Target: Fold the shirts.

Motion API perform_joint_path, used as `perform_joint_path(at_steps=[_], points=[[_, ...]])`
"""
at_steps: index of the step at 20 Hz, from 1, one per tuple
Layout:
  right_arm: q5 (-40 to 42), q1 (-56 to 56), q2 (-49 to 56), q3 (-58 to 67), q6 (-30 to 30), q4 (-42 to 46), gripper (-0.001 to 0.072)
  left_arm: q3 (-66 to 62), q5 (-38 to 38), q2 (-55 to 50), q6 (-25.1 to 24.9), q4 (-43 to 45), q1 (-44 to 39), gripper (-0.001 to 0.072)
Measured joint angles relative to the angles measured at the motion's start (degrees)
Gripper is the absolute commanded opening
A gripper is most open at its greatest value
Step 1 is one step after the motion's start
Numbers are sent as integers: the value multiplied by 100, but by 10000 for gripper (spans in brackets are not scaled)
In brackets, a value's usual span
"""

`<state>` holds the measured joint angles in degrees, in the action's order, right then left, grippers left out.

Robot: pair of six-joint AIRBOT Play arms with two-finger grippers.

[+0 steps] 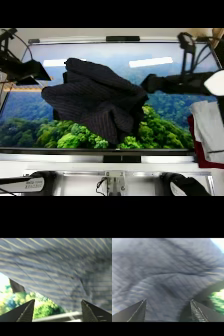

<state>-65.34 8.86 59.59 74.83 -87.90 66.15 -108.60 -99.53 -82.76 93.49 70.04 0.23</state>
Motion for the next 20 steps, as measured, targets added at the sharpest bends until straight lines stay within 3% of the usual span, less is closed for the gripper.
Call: perform_joint_path(at_steps=[3,8,14,19,20], points=[[-179,-925,544,15,380,-31,661,990,142,422,107,9,-623,668],[-341,-1847,2155,22,1134,-1357,661,2957,1375,1064,584,81,-1937,720],[570,-1633,3311,24,2026,-1976,661,3770,3016,1233,1196,155,-2830,720],[1093,-1276,3716,26,2579,-2074,660,3880,3298,1244,1331,111,-3200,720],[1110,-1224,3775,24,2625,-2076,660,3886,3294,1244,1346,98,-3237,681]])
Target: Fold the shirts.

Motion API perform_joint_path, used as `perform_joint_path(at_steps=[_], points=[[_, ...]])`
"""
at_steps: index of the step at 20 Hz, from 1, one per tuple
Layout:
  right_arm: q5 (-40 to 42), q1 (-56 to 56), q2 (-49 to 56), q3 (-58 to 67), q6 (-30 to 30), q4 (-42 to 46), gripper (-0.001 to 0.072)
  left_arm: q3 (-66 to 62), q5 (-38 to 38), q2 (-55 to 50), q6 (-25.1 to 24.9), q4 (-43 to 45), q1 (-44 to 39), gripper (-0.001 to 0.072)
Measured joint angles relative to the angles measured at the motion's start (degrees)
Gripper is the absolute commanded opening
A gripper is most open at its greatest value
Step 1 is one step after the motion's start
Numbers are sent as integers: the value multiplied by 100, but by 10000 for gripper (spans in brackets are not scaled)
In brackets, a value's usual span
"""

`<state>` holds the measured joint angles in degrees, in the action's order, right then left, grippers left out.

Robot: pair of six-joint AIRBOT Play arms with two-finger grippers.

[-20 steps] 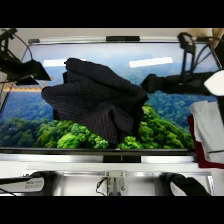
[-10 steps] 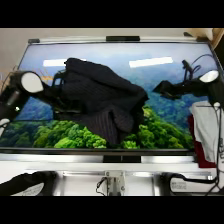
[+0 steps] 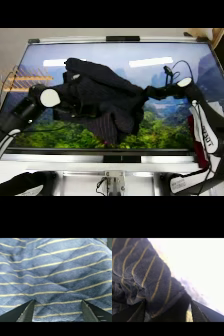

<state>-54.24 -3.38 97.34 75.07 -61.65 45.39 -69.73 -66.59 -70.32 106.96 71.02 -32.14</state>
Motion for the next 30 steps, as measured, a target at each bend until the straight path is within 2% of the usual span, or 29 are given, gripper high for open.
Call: perform_joint_path(at_steps=[1,2,3,4,5,6,7,8,9,11,14,18,24,30], points=[[55,55,44,2,42,-13,660,7,-35,-2,9,-4,-37,514],[76,105,83,2,70,-20,652,11,-74,-2,26,-15,-66,403],[87,160,107,2,85,-17,545,13,-90,-7,26,-22,-79,384],[125,229,127,2,103,-20,362,15,-105,-9,26,-26,-90,360],[105,304,142,2,107,-22,149,15,-114,-9,26,-24,-98,255],[76,365,153,2,103,-26,96,17,-131,-11,22,-26,-98,208],[81,420,153,7,107,-26,95,13,-144,0,-11,-26,-98,234],[70,444,144,17,103,-24,95,-26,-208,13,-46,-35,-72,494],[33,459,107,39,105,-11,95,-116,-291,44,-76,-44,-15,718],[-190,463,-50,105,133,33,95,-490,-625,109,-225,-37,179,720],[-595,409,-466,157,127,160,95,-1283,-1318,181,-872,-39,337,720],[-1228,389,-1019,177,-79,560,95,-1801,-1773,181,-1486,-42,-166,720],[-1897,382,-1327,181,-380,839,95,-1392,-2000,0,-1718,717,-1532,720],[-2094,382,-1370,181,-522,903,95,-1073,-2087,17,-1670,1287,-2284,720]])
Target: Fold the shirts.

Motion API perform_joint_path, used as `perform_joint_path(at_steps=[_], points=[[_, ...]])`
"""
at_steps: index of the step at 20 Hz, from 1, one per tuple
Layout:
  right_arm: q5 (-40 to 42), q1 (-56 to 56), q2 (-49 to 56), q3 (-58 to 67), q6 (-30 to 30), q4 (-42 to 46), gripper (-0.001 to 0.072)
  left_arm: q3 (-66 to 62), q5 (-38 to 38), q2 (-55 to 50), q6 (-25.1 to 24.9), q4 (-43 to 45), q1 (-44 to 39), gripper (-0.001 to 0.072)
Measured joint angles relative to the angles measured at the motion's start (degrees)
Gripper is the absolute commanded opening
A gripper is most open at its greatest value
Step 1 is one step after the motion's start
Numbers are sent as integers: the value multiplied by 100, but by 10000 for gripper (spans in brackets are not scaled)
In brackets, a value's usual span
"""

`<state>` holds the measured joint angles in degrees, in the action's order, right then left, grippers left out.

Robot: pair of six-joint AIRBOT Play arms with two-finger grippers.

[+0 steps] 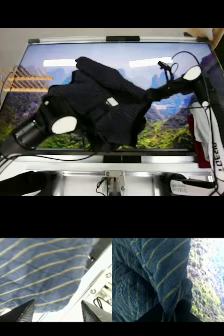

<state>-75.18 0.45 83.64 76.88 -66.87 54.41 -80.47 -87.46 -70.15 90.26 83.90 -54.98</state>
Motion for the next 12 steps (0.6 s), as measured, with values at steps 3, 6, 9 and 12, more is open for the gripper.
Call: perform_joint_path(at_steps=[3,6,9,12], points=[[-37,0,-4,0,-20,9,95,114,39,2,17,122,-109,720],[-85,0,-4,0,-26,11,95,485,321,0,216,387,-144,243],[-146,0,-70,9,-42,11,95,841,780,0,713,1034,52,59],[-177,-59,-389,256,-42,-11,95,529,809,107,841,1600,426,58]])
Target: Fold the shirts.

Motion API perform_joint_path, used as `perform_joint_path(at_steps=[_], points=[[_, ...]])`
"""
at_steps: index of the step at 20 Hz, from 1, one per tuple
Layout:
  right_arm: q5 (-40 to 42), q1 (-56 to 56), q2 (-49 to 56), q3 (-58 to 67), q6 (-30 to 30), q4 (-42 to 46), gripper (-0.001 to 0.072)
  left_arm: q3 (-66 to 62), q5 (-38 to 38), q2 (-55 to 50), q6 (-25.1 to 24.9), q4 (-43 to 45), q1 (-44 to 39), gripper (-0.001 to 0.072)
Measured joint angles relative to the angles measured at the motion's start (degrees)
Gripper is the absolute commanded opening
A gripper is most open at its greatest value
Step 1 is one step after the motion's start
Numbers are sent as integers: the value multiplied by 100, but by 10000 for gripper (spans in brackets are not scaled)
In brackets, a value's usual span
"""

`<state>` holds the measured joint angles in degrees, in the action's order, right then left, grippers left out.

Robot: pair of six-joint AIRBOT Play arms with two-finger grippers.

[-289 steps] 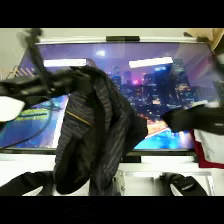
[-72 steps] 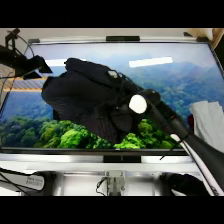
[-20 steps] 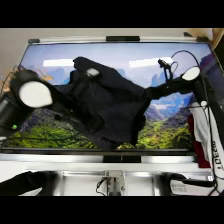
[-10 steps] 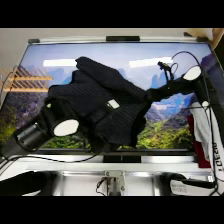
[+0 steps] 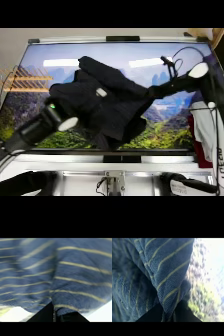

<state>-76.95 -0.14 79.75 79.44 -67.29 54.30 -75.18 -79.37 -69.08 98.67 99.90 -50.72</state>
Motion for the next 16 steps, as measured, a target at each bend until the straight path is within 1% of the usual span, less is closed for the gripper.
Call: perform_joint_path(at_steps=[2,5,7,8,10,12,14,16], points=[[111,-105,-376,463,2,-63,95,-787,-114,146,-15,426,229,59],[682,-264,-1180,1473,72,-225,95,-2771,-61,345,20,802,415,59],[1231,-310,-1797,2186,157,-313,95,-4002,278,498,205,723,468,59],[1488,-326,-2118,2511,179,-345,95,-4363,577,627,267,557,479,59],[1899,-343,-2715,2988,151,-382,95,-4601,1322,1005,350,160,498,59],[2079,-354,-3230,3244,-44,-321,95,-4365,1864,1394,404,-50,535,59],[2022,-361,-3563,3370,-369,-57,95,-4009,2098,1687,426,-90,636,59],[1644,-363,-3707,3442,-671,286,96,-3810,2096,1794,444,-72,800,59]])
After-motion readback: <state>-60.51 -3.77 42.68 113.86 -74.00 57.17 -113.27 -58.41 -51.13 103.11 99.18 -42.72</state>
